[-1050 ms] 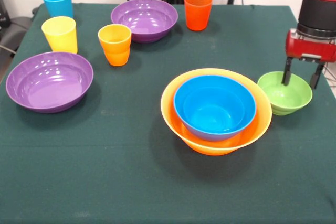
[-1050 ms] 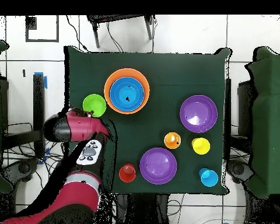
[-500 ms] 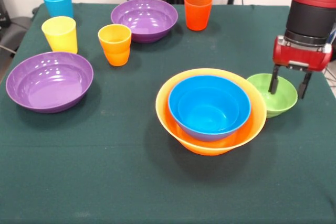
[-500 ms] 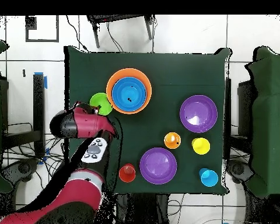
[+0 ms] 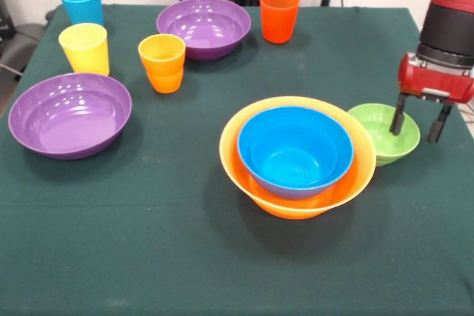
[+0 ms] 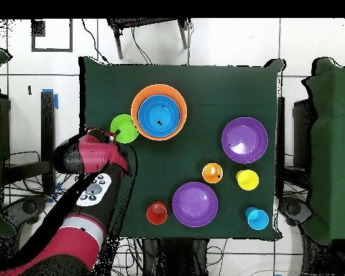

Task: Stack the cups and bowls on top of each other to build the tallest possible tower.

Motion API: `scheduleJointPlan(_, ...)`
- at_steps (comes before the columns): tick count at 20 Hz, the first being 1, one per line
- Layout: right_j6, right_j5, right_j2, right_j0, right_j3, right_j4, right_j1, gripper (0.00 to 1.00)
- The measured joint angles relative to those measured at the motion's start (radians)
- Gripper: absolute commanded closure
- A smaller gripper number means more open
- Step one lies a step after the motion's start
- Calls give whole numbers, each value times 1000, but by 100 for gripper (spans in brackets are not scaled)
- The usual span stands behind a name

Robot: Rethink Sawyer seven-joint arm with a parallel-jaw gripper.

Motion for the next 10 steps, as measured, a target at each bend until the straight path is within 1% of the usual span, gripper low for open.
scheduleJointPlan(4,0,0,9,-24,0,0,2,0)
scheduleJointPlan(5,0,0,10,-39,0,0,3,100)
scheduleJointPlan(10,0,0,18,-56,0,0,-8,100)
